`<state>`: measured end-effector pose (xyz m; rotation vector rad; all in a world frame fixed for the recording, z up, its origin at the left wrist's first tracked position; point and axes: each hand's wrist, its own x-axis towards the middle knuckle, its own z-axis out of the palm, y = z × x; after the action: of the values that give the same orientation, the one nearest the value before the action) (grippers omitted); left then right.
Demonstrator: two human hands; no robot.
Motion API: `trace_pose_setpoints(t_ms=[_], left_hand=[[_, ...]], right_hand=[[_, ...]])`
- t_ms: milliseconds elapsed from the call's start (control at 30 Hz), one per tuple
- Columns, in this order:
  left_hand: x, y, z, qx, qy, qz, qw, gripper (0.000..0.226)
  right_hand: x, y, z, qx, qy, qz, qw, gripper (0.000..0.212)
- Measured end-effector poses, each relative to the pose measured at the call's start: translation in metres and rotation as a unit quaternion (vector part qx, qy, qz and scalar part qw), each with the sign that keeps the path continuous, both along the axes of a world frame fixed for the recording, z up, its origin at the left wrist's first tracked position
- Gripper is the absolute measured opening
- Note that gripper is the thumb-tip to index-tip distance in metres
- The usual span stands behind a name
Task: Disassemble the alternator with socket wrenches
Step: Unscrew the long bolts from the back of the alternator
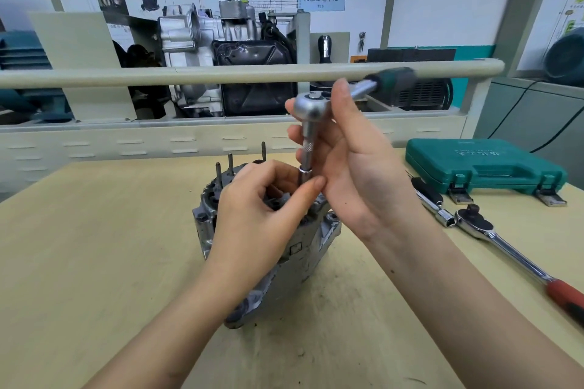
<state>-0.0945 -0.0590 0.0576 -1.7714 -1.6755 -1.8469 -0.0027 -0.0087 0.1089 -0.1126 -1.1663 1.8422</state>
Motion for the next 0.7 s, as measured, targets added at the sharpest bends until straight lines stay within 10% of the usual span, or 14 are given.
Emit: trace_pose_setpoints(t_ms=[700], left_hand=[[0.0025,-0.0015,-0.0022,0.005,0.031,0.006,0.999,0.005]], right_hand=[[0.0006,0.0024,-0.0004,0.003,-0.006,0.007,1.000,0.040]])
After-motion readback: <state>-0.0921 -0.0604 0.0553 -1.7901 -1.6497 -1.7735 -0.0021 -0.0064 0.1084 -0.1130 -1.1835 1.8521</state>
